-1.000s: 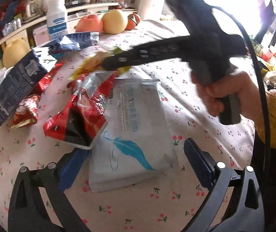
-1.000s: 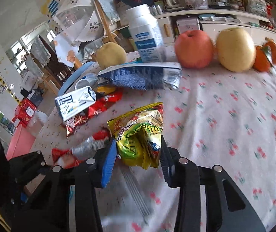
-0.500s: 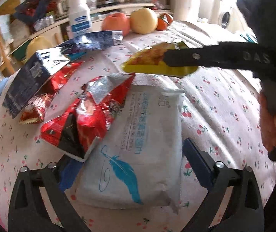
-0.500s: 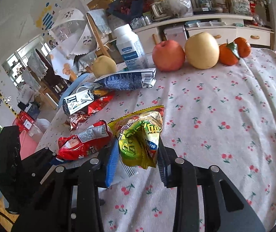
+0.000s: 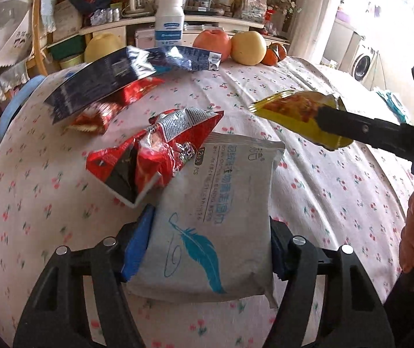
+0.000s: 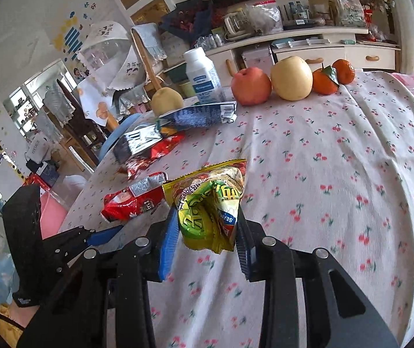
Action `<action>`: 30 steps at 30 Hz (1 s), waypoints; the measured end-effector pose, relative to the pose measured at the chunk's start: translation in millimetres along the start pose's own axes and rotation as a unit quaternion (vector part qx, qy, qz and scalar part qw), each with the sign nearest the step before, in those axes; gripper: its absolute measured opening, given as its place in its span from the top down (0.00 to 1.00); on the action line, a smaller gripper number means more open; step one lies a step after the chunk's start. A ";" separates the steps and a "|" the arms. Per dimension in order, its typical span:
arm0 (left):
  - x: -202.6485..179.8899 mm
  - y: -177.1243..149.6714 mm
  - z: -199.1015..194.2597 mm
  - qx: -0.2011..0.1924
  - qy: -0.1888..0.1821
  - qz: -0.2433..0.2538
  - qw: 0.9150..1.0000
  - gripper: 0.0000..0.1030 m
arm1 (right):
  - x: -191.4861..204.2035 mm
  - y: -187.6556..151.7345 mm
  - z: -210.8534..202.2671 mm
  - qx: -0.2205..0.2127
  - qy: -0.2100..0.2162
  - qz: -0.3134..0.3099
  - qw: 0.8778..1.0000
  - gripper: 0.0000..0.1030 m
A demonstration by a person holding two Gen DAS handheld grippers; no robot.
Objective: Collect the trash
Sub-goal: 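Lift tissue pack in left gripper while right carries snack bag to bucket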
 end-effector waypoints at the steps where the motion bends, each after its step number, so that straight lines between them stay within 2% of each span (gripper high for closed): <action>1: 1.1 -3.0 -3.3 -0.001 -0.001 -0.004 1.000 0.34 | 2.6 -2.6 -3.2 -0.002 -0.001 -0.001 1.000 0.64; 6: 4.1 -16.8 -24.0 -0.010 -0.006 -0.013 1.000 0.34 | 14.2 -15.4 -17.1 -0.006 -0.001 -0.006 1.000 0.64; 14: 7.6 -20.8 -56.7 -0.039 -0.015 -0.024 0.999 0.34 | 29.3 -35.3 -33.7 -0.011 0.000 -0.015 1.000 0.64; 21: 14.1 -22.6 -84.3 -0.063 -0.016 -0.028 0.997 0.34 | 44.3 -40.2 -55.7 -0.033 0.005 -0.020 0.999 0.64; 30: 46.8 -23.0 -119.9 -0.107 -0.003 -0.065 0.992 0.34 | 77.8 -40.8 -81.0 -0.059 0.015 -0.035 0.998 0.65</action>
Point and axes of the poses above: each gripper's, at about its wrist camera, not at the fingertips, and z roughly the way its jaws point, x to its left, y to its top, the point moved 8 cm from there along z, roughly the way its jaws point, and after that the axes turned 8 degrees about z, right-handed, at the moved point
